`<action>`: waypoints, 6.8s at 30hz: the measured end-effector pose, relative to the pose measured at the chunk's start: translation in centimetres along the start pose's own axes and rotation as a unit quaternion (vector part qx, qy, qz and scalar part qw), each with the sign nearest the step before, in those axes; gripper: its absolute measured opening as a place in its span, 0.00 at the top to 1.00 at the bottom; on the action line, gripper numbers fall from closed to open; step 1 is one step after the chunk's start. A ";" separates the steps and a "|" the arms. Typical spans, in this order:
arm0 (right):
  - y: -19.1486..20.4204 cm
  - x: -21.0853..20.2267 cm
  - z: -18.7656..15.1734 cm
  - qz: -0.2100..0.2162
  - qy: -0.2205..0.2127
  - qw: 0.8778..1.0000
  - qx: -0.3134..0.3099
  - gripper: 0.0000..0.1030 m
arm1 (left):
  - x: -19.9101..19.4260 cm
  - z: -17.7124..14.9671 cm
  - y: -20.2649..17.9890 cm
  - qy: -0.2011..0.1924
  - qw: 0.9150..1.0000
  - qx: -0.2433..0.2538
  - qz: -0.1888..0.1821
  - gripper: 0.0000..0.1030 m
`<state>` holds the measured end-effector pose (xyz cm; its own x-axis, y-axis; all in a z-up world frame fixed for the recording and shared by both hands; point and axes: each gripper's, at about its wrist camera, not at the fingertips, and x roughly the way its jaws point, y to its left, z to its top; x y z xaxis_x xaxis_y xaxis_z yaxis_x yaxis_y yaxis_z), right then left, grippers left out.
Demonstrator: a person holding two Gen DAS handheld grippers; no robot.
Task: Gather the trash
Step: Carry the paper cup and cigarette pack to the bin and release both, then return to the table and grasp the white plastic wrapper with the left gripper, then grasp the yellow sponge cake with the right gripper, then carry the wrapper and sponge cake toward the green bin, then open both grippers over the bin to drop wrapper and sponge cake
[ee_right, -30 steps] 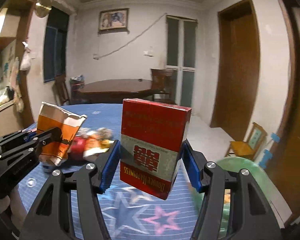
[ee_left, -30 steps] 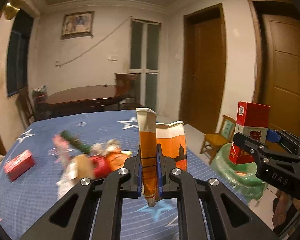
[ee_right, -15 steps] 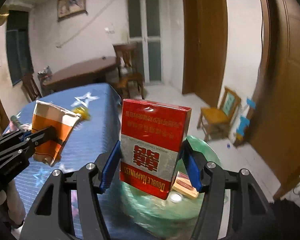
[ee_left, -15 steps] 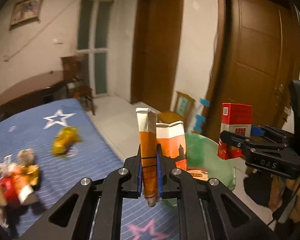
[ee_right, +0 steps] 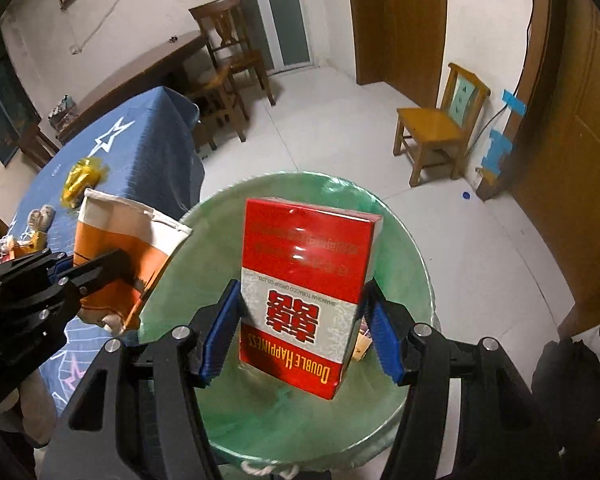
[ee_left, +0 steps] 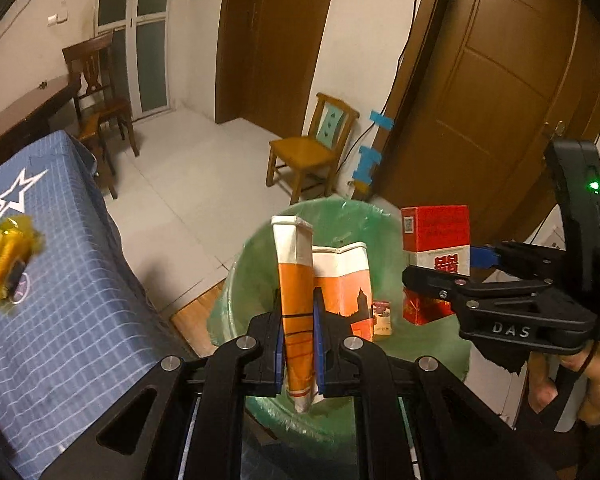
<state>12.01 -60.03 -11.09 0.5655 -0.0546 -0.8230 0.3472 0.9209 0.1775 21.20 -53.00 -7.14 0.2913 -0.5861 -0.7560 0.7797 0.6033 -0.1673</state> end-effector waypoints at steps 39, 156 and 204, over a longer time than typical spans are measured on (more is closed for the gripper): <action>11.4 -9.7 -9.9 0.106 -0.196 0.971 -0.082 0.14 | -14.2 -12.9 11.8 -0.059 0.993 -0.080 0.070 0.46; 36.6 -12.9 -12.2 0.139 -0.269 0.932 -0.200 0.72 | -36.2 -27.3 17.2 -0.230 0.929 -0.128 0.260 0.66; 4.1 -6.2 -1.9 -0.012 -0.119 0.992 -0.037 0.72 | -6.8 -2.7 -0.5 -0.068 0.998 0.016 0.002 0.66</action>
<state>8.51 -55.23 -6.27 0.7219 -0.1581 -0.6737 0.3116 0.9435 0.1125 17.33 -47.86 -3.67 0.3647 -0.6528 -0.6639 0.7949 0.5897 -0.1431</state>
